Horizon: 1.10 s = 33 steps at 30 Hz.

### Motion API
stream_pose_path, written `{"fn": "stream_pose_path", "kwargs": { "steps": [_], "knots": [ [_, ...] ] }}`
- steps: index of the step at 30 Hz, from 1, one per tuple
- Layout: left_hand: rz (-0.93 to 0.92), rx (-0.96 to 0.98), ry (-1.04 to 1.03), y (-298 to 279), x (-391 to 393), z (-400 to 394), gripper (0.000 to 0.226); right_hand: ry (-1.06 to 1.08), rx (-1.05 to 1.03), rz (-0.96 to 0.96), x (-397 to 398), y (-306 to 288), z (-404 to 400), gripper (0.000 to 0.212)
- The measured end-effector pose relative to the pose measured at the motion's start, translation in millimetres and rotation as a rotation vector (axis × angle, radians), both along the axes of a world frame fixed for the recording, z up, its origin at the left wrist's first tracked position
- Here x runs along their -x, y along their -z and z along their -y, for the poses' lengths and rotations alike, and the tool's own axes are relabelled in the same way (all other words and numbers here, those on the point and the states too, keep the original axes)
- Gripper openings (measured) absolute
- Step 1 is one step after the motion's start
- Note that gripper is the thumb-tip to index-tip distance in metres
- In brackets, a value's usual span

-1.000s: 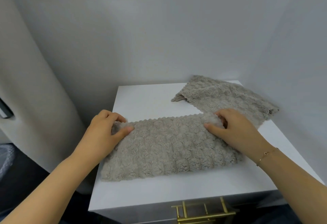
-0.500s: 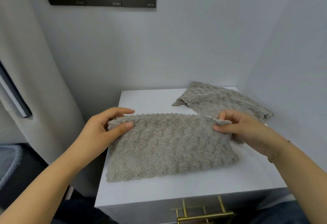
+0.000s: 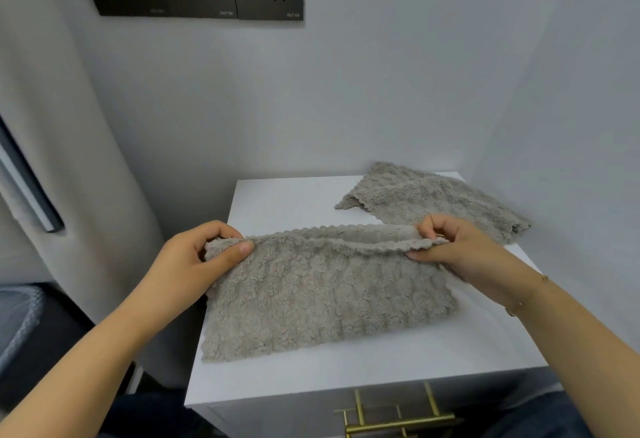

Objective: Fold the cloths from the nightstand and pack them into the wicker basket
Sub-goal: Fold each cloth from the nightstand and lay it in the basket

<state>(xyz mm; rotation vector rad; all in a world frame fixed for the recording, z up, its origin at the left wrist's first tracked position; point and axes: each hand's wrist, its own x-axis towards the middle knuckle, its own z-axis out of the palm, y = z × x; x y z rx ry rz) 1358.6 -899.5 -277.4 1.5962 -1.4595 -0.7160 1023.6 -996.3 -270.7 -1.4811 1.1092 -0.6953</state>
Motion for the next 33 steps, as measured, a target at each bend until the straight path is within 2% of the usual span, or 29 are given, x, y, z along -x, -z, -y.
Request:
{"fn": "stream_pose_path", "kwargs": {
  "steps": [14,18,23,25,27,33],
  "knots": [
    [0.004,0.027,-0.051,-3,3,2,0.009,0.096,-0.119,0.407,-4,-6,6,0.029],
    [-0.005,0.009,-0.053,-4,1,1,0.014,0.146,-0.054,0.327,-1,-6,4,0.032],
    [-0.024,0.018,-0.067,-6,4,-1,0.016,0.175,0.01,0.264,1,-6,5,0.01],
    [-0.038,0.021,-0.069,-7,5,-2,0.015,0.18,-0.008,0.24,1,-5,5,0.037],
    [-0.05,0.025,-0.07,-9,6,-3,0.012,0.246,0.015,0.243,0,-5,4,0.048],
    [-0.072,0.109,-0.067,-18,13,-10,0.013,0.388,0.142,0.404,-6,-13,0,0.018]
  ]
}}
